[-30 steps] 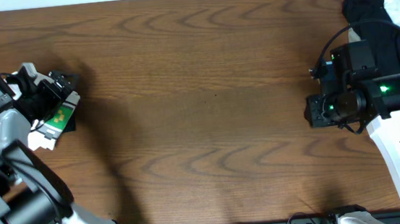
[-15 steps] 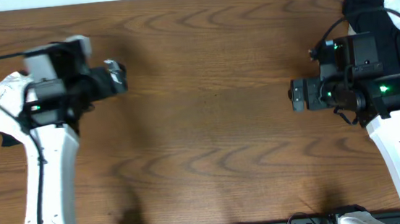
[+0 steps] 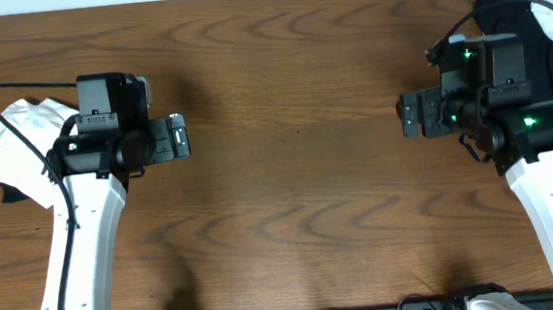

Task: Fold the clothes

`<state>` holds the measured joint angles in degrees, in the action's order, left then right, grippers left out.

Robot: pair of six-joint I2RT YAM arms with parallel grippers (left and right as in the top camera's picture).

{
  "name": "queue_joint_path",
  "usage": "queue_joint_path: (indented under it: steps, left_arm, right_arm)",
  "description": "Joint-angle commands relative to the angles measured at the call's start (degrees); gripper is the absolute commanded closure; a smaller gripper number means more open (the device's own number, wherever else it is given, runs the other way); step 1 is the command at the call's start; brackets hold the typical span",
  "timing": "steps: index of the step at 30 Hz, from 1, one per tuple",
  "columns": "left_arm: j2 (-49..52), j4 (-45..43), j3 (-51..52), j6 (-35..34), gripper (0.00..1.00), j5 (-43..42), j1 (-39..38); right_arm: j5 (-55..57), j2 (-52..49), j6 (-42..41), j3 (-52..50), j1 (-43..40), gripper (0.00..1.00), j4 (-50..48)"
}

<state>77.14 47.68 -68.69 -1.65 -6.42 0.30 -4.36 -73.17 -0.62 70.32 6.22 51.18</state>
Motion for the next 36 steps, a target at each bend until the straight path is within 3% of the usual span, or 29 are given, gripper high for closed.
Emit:
queue_joint_path:
  steps: [1,6,14,17,25,36]
  left_arm:
    - [-5.99,0.02,0.42,0.98,0.02,1.09,-0.02]
    - [-18.14,-1.09,2.86,2.58,0.02,0.72,-0.68]
    - [-41.92,-5.01,15.21,4.15,0.02,-0.9,-3.69]
    - [-46.21,-3.87,17.05,4.2,0.02,-1.29,-3.69]
    - [-48.04,3.19,17.09,4.2,0.02,-1.29,-3.69]
    - [-48.06,5.46,17.09,4.2,0.02,-1.29,-3.69]
  right_arm:
    - [0.33,5.46,-0.9,0.07,-0.35,0.01,2.14]
    - [0.57,18.05,-2.36,-4.57,0.48,0.01,1.18]
    - [11.43,47.69,-8.85,-22.27,2.27,0.01,-6.84]
    - [11.45,54.31,-8.76,-24.65,2.27,0.01,-3.82]
    - [11.45,58.88,-8.76,-24.74,2.27,0.01,15.5]
    - [11.45,58.86,-9.2,-24.81,2.27,0.01,15.56]
